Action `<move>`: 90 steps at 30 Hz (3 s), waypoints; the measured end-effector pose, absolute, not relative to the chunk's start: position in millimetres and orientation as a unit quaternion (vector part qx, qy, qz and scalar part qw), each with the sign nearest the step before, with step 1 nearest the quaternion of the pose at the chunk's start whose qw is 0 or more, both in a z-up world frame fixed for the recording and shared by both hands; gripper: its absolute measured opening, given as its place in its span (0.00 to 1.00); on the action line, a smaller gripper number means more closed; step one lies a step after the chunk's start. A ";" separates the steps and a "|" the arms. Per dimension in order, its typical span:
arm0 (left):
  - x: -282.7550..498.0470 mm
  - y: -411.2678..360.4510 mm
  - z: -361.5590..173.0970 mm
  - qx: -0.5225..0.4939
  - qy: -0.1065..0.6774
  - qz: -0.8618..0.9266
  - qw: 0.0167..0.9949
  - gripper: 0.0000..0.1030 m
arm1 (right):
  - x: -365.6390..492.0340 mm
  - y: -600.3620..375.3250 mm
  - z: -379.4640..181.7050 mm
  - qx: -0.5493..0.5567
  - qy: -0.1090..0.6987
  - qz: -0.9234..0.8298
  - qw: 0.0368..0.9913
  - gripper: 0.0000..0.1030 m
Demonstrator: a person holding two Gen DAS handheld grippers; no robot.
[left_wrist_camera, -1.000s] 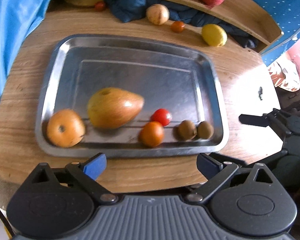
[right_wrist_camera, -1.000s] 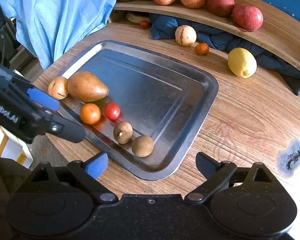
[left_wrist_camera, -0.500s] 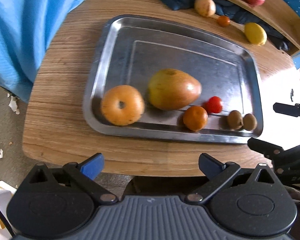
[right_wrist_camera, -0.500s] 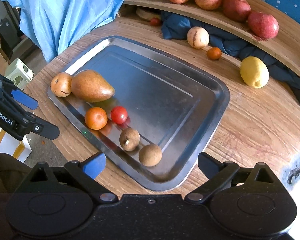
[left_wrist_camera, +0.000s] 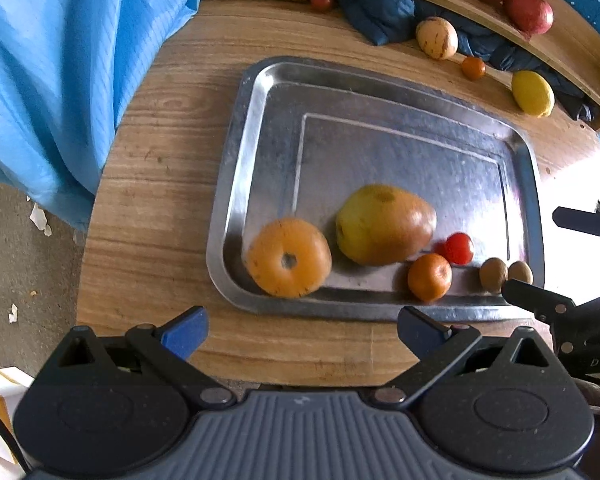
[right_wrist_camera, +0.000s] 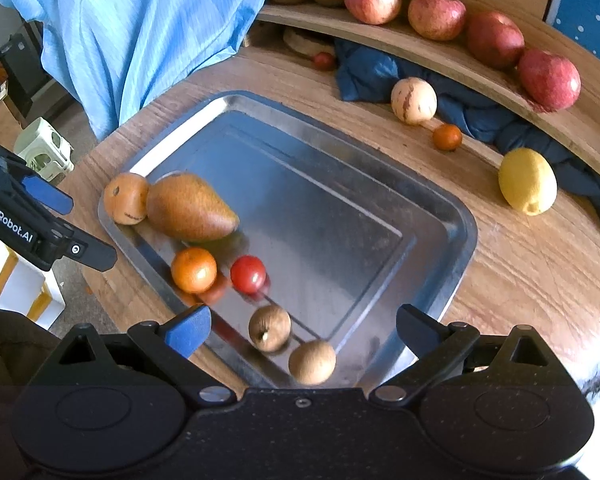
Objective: Organize fruits
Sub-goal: 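Move left gripper to another cherry tomato while right gripper approaches the spotted pale fruit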
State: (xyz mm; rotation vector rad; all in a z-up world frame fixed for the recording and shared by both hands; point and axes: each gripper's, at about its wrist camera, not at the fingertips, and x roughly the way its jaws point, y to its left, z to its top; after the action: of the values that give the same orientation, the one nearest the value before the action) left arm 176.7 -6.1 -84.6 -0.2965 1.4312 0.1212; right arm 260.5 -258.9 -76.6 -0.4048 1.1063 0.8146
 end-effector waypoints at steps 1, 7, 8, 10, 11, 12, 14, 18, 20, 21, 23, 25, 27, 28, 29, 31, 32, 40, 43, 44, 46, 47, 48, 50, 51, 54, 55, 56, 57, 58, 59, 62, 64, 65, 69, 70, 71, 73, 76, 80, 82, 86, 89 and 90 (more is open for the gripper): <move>178.5 -4.8 -84.4 -0.135 0.653 0.055 0.743 0.99 | 262.5 -257.3 -76.5 -0.185 0.507 0.373 0.755 0.96; 196.9 2.5 -81.6 -0.129 0.649 0.052 0.748 0.99 | 273.4 -248.0 -75.5 -0.182 0.506 0.370 0.758 0.97; 200.1 2.8 -81.3 -0.128 0.648 0.052 0.749 0.99 | 275.2 -246.8 -75.6 -0.181 0.506 0.369 0.758 0.97; 207.2 3.7 -80.2 -0.125 0.645 0.048 0.752 0.99 | 279.0 -244.5 -76.1 -0.180 0.507 0.367 0.759 0.97; 210.3 3.6 -79.6 -0.123 0.644 0.047 0.754 0.99 | 280.9 -243.5 -76.4 -0.179 0.507 0.365 0.760 0.98; 213.8 3.4 -79.1 -0.121 0.642 0.046 0.756 0.99 | 282.5 -242.8 -76.6 -0.178 0.508 0.364 0.760 0.98; 221.3 2.9 -78.5 -0.117 0.639 0.041 0.759 0.99 | 286.5 -241.6 -77.4 -0.175 0.509 0.360 0.762 0.98; 235.0 0.8 -78.5 -0.112 0.635 0.035 0.764 0.99 | 294.3 -240.9 -77.7 -0.172 0.510 0.353 0.766 0.98; 241.0 -0.9 -78.7 -0.109 0.634 0.031 0.765 0.99 | 298.2 -241.2 -78.0 -0.171 0.510 0.349 0.768 0.98; 243.1 -1.5 -78.6 -0.108 0.633 0.029 0.766 0.99 | 299.9 -241.4 -78.0 -0.170 0.510 0.347 0.769 0.98; 248.4 -2.8 -79.1 -0.106 0.633 0.025 0.767 0.99 | 302.8 -241.8 -78.2 -0.168 0.511 0.343 0.770 0.98; 253.8 -3.8 -79.7 -0.103 0.633 0.021 0.767 0.99 | 305.0 -242.1 -78.7 -0.166 0.511 0.340 0.772 0.98; 259.6 -5.2 -80.4 -0.101 0.632 0.018 0.768 0.99 | 307.3 -242.7 -79.7 -0.164 0.512 0.336 0.773 0.98; 262.7 -5.6 -80.5 -0.099 0.631 0.016 0.769 0.99 | 308.7 -242.9 -80.3 -0.163 0.512 0.334 0.774 0.98; 265.4 -5.8 -80.2 -0.098 0.630 0.015 0.770 0.99 | 309.8 -242.9 -80.8 -0.162 0.512 0.332 0.775 0.98; 271.6 -6.2 -80.3 -0.095 0.628 0.013 0.772 0.99 | 312.4 -243.1 -81.2 -0.159 0.512 0.329 0.778 0.98; 275.0 -6.3 -80.4 -0.094 0.626 0.013 0.774 0.99 | 313.9 -243.4 -81.2 -0.158 0.511 0.327 0.779 0.98; 300.6 -8.1 -83.0 -0.086 0.615 0.011 0.784 0.99 | 325.4 -239.4 -82.2 -0.153 0.504 0.318 0.788 0.98; 310.9 -7.6 -85.2 -0.087 0.610 0.015 0.787 0.99 | 329.8 -236.6 -83.1 -0.152 0.503 0.315 0.790 0.99; 314.8 -7.3 -85.9 -0.088 0.609 0.016 0.788 0.99 | 331.2 -235.7 -83.5 -0.152 0.502 0.315 0.791 0.99; 322.9 -6.1 -88.2 -0.092 0.609 0.019 0.787 0.99 | 335.4 -233.4 -84.5 -0.151 0.501 0.313 0.793 0.99; 326.5 -5.2 -89.2 -0.094 0.609 0.022 0.787 0.99 | 337.8 -232.4 -85.0 -0.151 0.500 0.311 0.794 0.99; 329.2 -4.2 -90.1 -0.096 0.608 0.024 0.787 0.99 | 340.0 -231.5 -85.6 -0.149 0.500 0.309 0.795 0.99; 335.5 -2.2 -91.7 -0.099 0.607 0.029 0.788 0.99 | 344.8 -229.8 -86.2 -0.146 0.498 0.305 0.798 0.99; 338.6 -0.8 -92.6 -0.100 0.605 0.033 0.789 0.99 | 347.0 -229.1 -86.1 -0.144 0.497 0.304 0.800 0.99; 347.9 4.1 -96.7 -0.107 0.603 0.042 0.789 0.99 | 354.1 -226.8 -86.1 -0.140 0.493 0.298 0.805 0.99; 351.2 5.7 -98.0 -0.109 0.602 0.044 0.790 0.99 | 356.6 -225.7 -86.4 -0.140 0.492 0.297 0.807 0.99; 354.6 7.2 -99.6 -0.110 0.601 0.046 0.790 0.99 | 359.1 -224.7 -86.7 -0.140 0.491 0.295 0.808 0.99; 358.0 8.8 -101.4 -0.111 0.600 0.049 0.791 0.99 | 361.7 -223.4 -87.0 -0.140 0.490 0.293 0.809 0.99; 361.4 10.4 -103.3 -0.112 0.599 0.052 0.791 0.99 | 364.4 -221.8 -87.4 -0.139 0.489 0.292 0.810 0.99; 364.7 12.0 -105.1 -0.114 0.598 0.056 0.792 0.99 | 366.9 -220.3 -87.7 -0.139 0.488 0.291 0.811 0.99; 374.8 16.6 -110.9 -0.123 0.594 0.068 0.792 0.99 | 375.8 -214.9 -89.5 -0.136 0.484 0.291 0.814 0.99; 381.4 19.3 -113.8 -0.129 0.590 0.076 0.794 0.99 | 381.6 -210.1 -91.4 -0.136 0.481 0.292 0.815 0.99; 384.8 20.8 -115.2 -0.133 0.586 0.080 0.795 0.99 | 384.4 -207.5 -92.2 -0.137 0.479 0.292 0.816 0.99; 396.0 25.6 -121.5 -0.140 0.575 0.095 0.801 0.99 | 395.2 -197.2 -95.8 -0.152 0.468 0.296 0.818 0.99; 399.2 26.6 -123.3 -0.139 0.573 0.098 0.802 0.99 | 397.9 -195.0 -96.8 -0.159 0.464 0.298 0.819 0.99; 401.9 27.5 -124.8 -0.139 0.571 0.099 0.803 0.99 | 401.0 -193.3 -98.1 -0.163 0.461 0.299 0.819 0.99; 407.2 30.1 -127.3 -0.141 0.567 0.101 0.805 0.99 | 407.9 -189.9 -100.7 -0.169 0.458 0.299 0.820 0.98; 413.5 33.7 -129.1 -0.146 0.561 0.100 0.809 0.99 | 418.2 -187.7 -103.3 -0.166 0.456 0.297 0.822 0.95; 418.3 35.9 -130.6 -0.151 0.554 0.096 0.813 0.95 | 427.0 -185.4 -105.5 -0.165 0.453 0.297 0.824 0.90; 423.0 35.6 -132.2 -0.152 0.552 0.094 0.815 0.91 | 429.8 -184.2 -107.5 -0.169 0.452 0.296 0.824 0.85; 429.6 32.6 -134.2 -0.155 0.547 0.089 0.818 0.82 | 435.0 -180.5 -109.5 -0.174 0.449 0.294 0.826 0.78; 430.8 28.8 -133.7 -0.156 0.545 0.084 0.820 0.79 | 437.9 -177.8 -111.1 -0.177 0.448 0.291 0.827 0.74; 432.2 27.8 -134.3 -0.155 0.545 0.083 0.820 0.79 | 438.7 -176.8 -112.0 -0.177 0.447 0.290 0.827 0.72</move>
State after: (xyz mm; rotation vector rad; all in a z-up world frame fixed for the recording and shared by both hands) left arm 432.2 27.8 -134.3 -0.3297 1.1605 0.1764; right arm 438.7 -176.8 -112.0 -0.3767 0.9499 0.6166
